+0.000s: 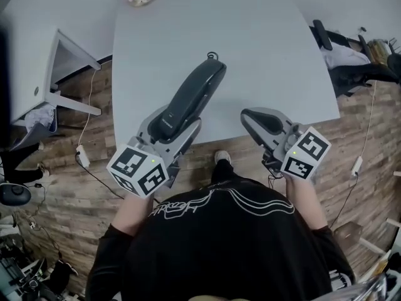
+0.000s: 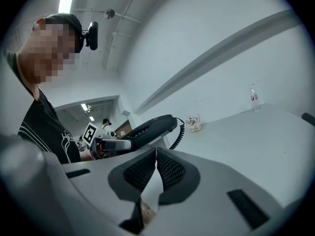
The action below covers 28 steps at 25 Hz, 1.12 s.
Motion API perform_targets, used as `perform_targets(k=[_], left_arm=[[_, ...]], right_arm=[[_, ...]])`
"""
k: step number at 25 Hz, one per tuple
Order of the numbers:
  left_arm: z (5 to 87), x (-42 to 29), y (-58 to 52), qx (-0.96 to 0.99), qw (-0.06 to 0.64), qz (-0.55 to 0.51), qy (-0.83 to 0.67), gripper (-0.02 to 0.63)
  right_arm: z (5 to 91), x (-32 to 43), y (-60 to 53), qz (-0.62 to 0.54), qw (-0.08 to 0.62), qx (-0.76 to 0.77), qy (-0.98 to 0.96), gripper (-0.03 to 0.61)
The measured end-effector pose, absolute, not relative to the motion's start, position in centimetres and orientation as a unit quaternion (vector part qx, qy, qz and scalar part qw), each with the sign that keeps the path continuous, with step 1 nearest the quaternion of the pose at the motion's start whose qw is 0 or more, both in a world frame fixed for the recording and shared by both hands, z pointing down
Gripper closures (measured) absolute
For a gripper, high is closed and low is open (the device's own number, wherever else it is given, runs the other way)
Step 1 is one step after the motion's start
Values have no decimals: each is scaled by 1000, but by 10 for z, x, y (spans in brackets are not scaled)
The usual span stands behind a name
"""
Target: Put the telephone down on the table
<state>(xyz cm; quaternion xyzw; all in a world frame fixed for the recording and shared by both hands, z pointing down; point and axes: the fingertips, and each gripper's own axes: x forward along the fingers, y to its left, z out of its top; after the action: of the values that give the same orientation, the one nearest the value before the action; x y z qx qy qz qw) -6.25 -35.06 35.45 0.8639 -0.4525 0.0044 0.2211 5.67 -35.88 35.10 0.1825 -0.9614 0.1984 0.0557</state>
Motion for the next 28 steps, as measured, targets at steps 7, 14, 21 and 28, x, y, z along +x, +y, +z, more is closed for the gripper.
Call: perform_targets(k=[7,14,21,28], left_arm=[[398,-50,-403,845,251,23,-472,331],[450,-49,-438,828,270,63,-488,331],[498,-52,-459,818,264,116,-498,331],[539,-53,-467,810,263,154,-500,331]], right_arm=[[384,73,-409,232,78,177,-953,538],[412,80,-439,256,90,174,-947,538],[435,84,-454,280,96,175,-939,538],[454,83,-457,291,111,172,-934,538]])
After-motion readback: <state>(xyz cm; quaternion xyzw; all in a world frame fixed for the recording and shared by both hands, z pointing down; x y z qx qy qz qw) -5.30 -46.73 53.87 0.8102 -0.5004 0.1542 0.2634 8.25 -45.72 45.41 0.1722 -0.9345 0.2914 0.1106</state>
